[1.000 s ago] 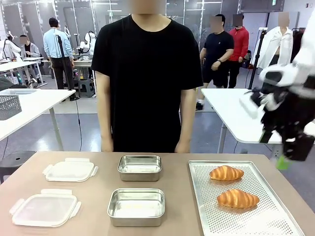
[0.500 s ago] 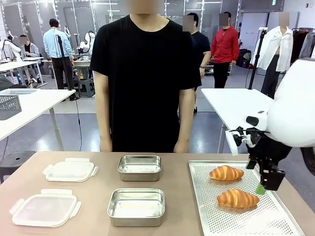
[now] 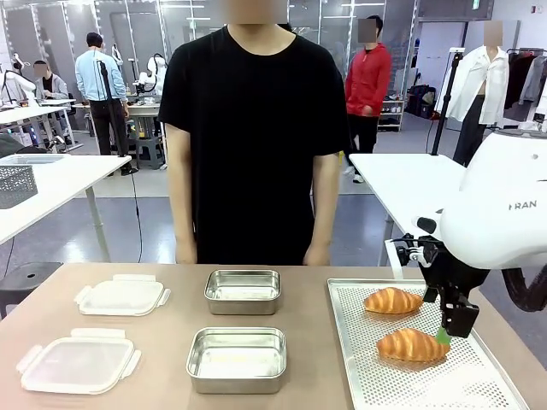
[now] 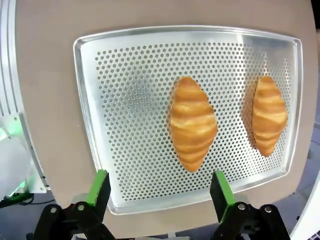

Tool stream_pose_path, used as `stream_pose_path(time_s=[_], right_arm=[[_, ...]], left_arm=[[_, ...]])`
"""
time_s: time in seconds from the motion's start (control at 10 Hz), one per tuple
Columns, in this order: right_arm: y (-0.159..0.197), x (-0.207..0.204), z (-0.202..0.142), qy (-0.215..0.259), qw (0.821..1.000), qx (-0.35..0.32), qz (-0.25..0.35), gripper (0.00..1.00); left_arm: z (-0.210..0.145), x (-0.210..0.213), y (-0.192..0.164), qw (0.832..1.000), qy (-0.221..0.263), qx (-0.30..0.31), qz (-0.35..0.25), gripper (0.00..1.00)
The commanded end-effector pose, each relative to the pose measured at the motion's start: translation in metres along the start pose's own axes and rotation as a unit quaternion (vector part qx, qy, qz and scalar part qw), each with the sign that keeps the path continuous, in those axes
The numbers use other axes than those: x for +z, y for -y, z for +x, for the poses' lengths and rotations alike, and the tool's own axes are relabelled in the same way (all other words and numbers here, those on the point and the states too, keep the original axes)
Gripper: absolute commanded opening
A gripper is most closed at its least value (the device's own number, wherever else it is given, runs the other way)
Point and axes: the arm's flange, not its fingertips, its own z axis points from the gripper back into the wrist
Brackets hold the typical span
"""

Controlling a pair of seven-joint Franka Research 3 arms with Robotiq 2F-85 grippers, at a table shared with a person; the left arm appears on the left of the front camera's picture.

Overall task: Place the bread into the airtight container.
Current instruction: Pick up a Butter Roll and place it into an empty Airtight Container.

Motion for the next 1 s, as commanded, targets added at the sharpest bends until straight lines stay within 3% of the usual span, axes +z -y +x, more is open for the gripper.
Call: stream_pose_path(time_s=[0.0, 0.3, 0.4, 0.5, 0.9], right_arm=[[-0.002, 0.006, 0.001, 0.006, 1.0, 0.004, -0.004, 1.0], [-0.001, 0.005, 0.003, 0.001, 1.0, 0.003, -0.006, 1.0], [0.007, -0.013, 0.006, 0.017, 0.999, 0.026, -0.014, 1.0], [0.01, -0.028, 0.006, -0.001, 0.999, 0.032, -0.028, 1.0], [0.033, -0.059, 0.0, 0.004, 0.999, 0.029, -0.015, 1.0]], left_arm=[[0.004, 0.002, 0.0, 1.0, 0.002, -0.002, -0.005, 1.0], [0.004, 0.002, 0.0, 1.0, 0.002, -0.002, -0.005, 1.0], [0.004, 0.002, 0.0, 1.0, 0.002, -0.002, -0.005, 1.0], [0.004, 0.002, 0.0, 1.0, 0.002, -0.002, -0.005, 1.0], [0.004, 0.002, 0.0, 1.0, 0.002, -0.002, -0.005, 1.0]])
